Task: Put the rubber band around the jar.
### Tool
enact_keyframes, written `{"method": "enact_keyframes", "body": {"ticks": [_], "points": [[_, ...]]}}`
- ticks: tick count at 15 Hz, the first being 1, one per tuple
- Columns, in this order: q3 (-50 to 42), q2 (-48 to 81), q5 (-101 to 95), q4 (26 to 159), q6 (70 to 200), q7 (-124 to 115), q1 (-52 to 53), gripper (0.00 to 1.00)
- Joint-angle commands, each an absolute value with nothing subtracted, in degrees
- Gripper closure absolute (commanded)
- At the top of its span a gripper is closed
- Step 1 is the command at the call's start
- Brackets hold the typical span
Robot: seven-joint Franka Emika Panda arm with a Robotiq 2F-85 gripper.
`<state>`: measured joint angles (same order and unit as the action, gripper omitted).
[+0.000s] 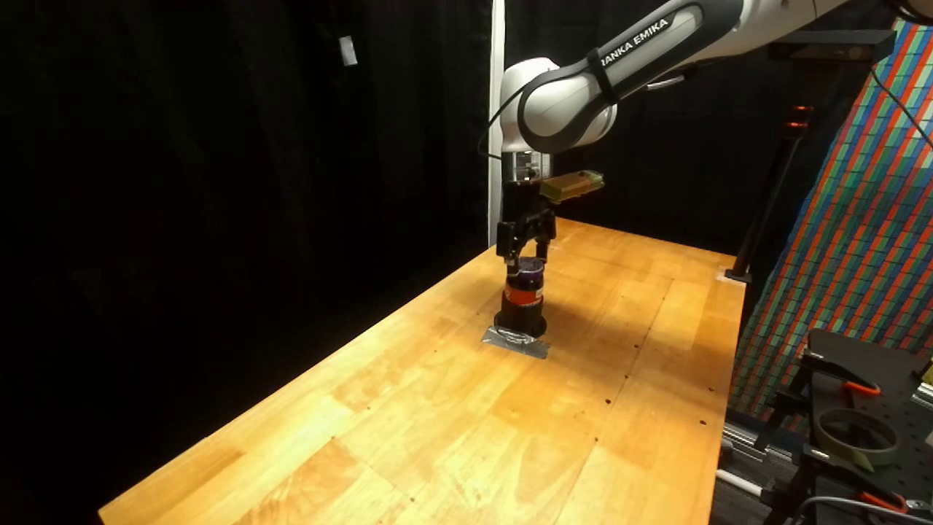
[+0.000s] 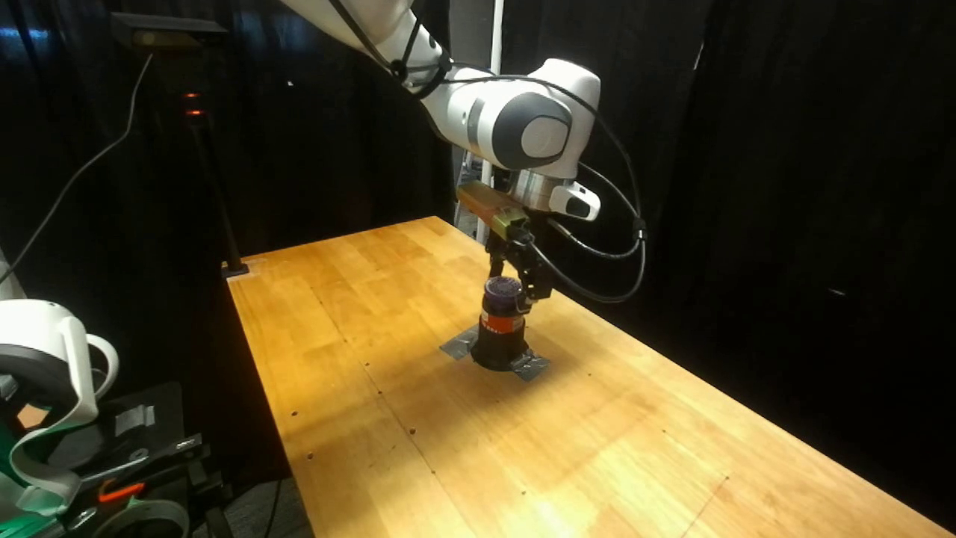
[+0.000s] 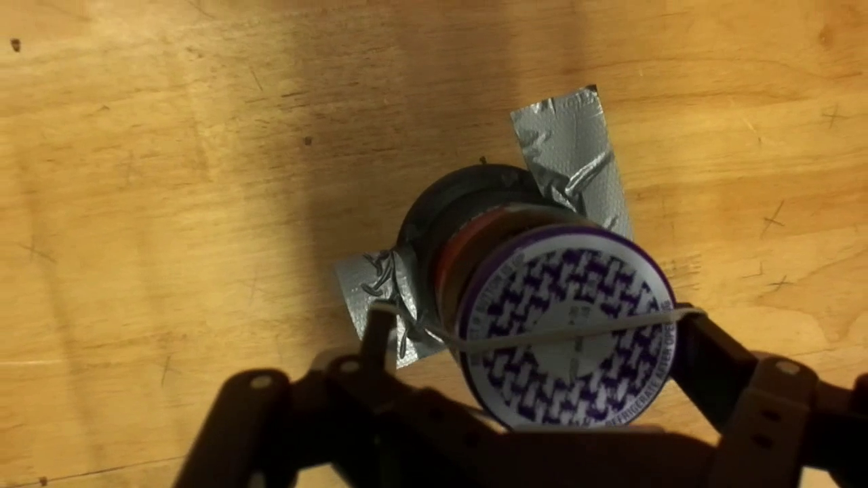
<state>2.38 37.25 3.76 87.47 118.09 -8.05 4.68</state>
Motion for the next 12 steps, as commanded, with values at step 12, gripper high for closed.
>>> {"method": "enact_keyframes", "body": {"ticks": [12], "points": [[3.04, 30.29, 7.38, 101.82, 119.6, -2.65, 1.79, 0.34]]}}
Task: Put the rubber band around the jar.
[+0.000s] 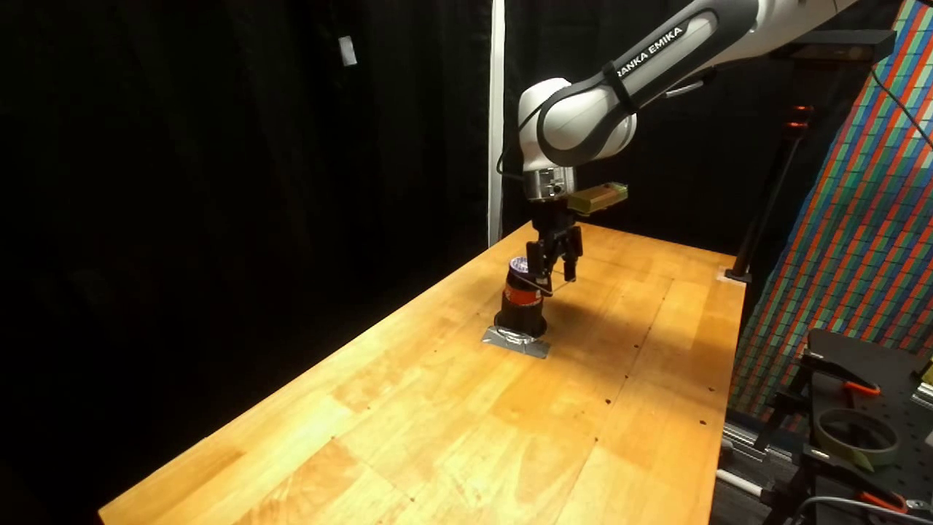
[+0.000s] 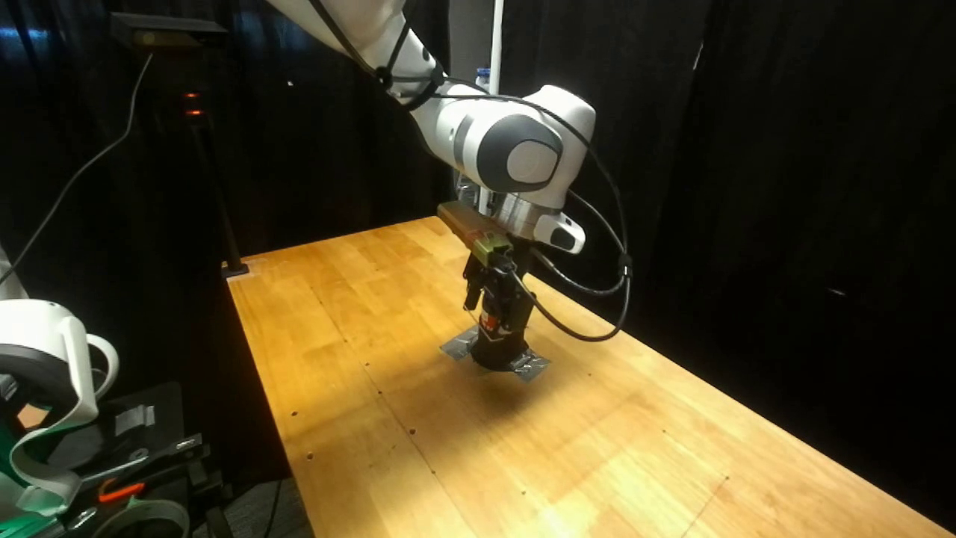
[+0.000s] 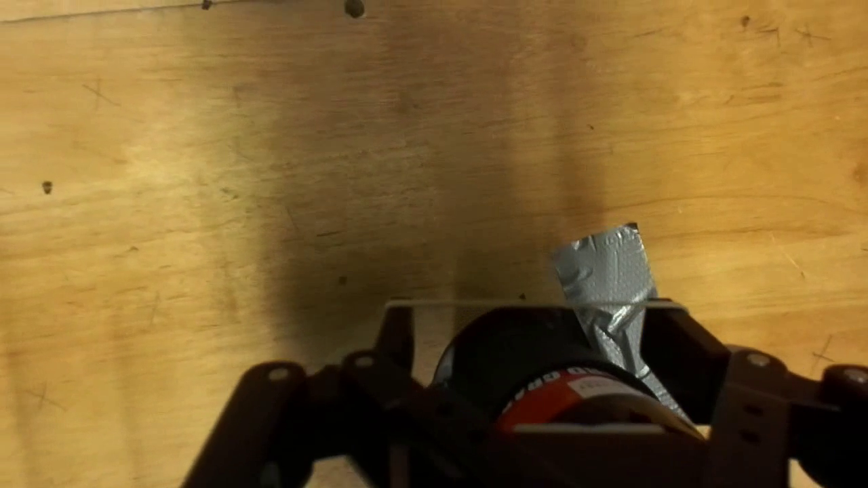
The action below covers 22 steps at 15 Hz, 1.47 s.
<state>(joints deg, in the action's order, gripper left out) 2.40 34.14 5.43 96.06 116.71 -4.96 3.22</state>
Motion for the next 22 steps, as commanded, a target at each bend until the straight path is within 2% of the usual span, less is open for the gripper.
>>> {"method": "enact_keyframes", "body": {"ticks": [1, 7, 9, 11, 12, 15, 19, 22], "points": [[3.16, 29.66, 8.02, 102.79, 120.81, -2.13, 1.47, 0.42], [4.7, 22.25, 15.17, 112.99, 131.32, 6.13, -1.9, 0.89], [5.87, 19.67, 19.39, 117.11, 137.69, 11.04, -3.53, 0.95], [7.52, 17.8, 24.16, 120.69, 144.02, 16.79, -5.27, 0.99], [8.78, 17.35, 27.31, 122.18, 147.34, 20.51, -6.35, 0.94], [13.8, 17.19, 38.69, 124.99, 155.81, 33.32, -9.98, 0.93], [24.37, 18.32, 53.81, 124.26, 159.8, 51.18, -18.31, 0.94], [28.5, 18.25, 64.26, 124.09, 158.58, 64.21, -23.12, 0.94]]}}
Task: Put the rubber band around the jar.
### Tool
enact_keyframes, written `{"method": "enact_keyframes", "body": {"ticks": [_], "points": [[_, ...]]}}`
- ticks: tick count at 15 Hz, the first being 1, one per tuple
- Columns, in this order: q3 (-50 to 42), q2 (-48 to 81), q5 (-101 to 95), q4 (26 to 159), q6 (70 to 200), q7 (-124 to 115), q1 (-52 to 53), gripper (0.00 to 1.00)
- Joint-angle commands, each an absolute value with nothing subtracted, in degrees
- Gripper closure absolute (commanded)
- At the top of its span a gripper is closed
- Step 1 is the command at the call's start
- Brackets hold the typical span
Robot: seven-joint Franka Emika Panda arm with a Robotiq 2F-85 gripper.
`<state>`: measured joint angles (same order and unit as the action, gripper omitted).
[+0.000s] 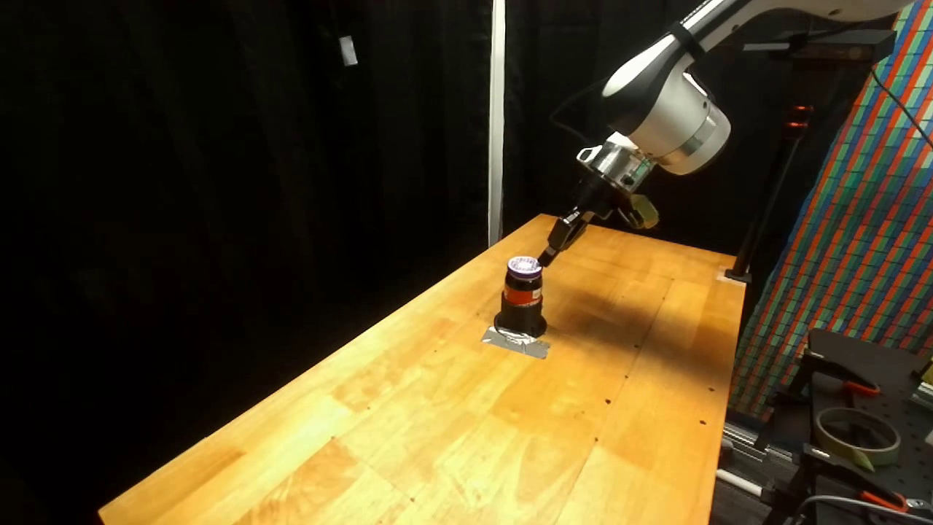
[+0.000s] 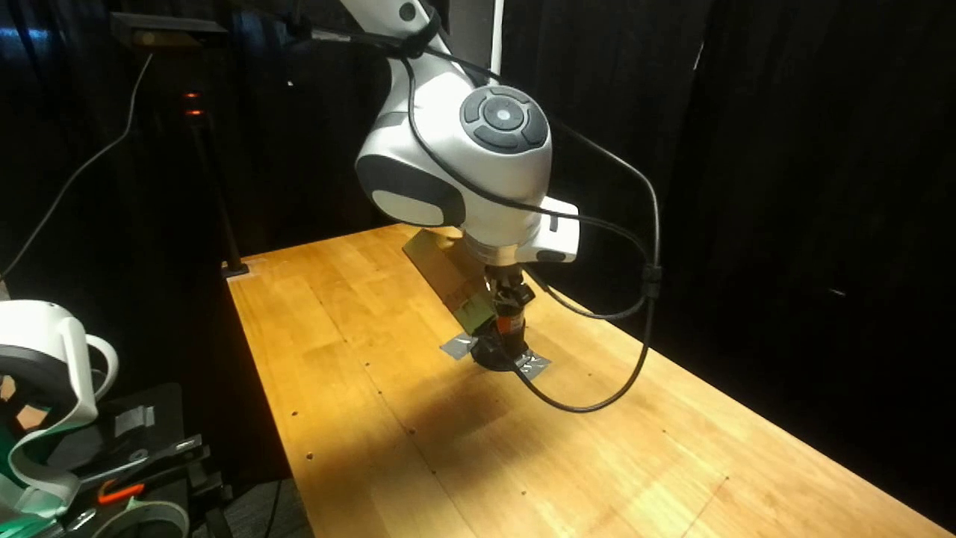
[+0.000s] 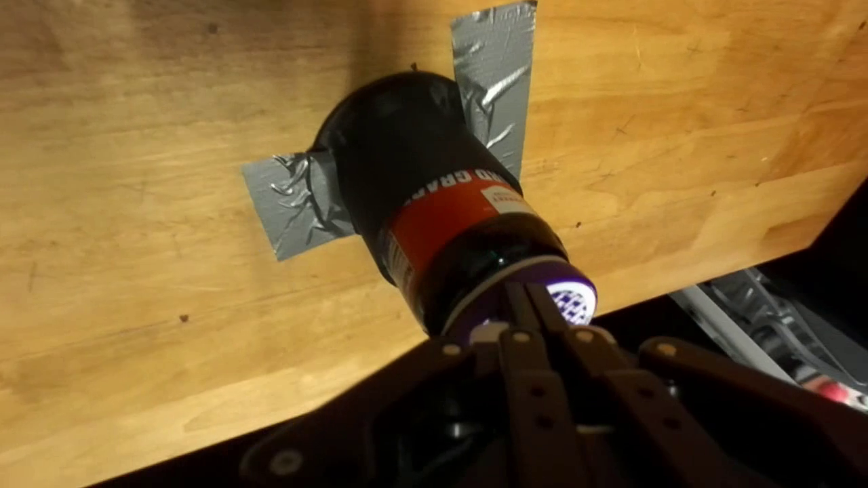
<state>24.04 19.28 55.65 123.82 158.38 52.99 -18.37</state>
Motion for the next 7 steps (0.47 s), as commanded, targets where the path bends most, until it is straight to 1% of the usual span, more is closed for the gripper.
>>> {"method": "enact_keyframes", "body": {"ticks": [1, 3, 4, 5, 6, 7], "points": [[29.08, 18.09, 67.74, 124.38, 157.95, 68.42, -24.13, 0.92], [29.84, 17.89, 72.51, 124.57, 156.91, 74.29, -25.9, 0.92], [29.27, 17.56, 72.1, 125.18, 156.4, 74.03, -25.81, 0.87], [28.57, 17.16, 70.49, 125.81, 154.95, 73.05, -25.91, 0.67], [26.5, 16.3, 63.38, 127.5, 153.31, 65.99, -24.7, 0.67], [17.26, 14.51, 62.46, 127.7, 149.36, 64.67, -16.72, 0.6]]}}
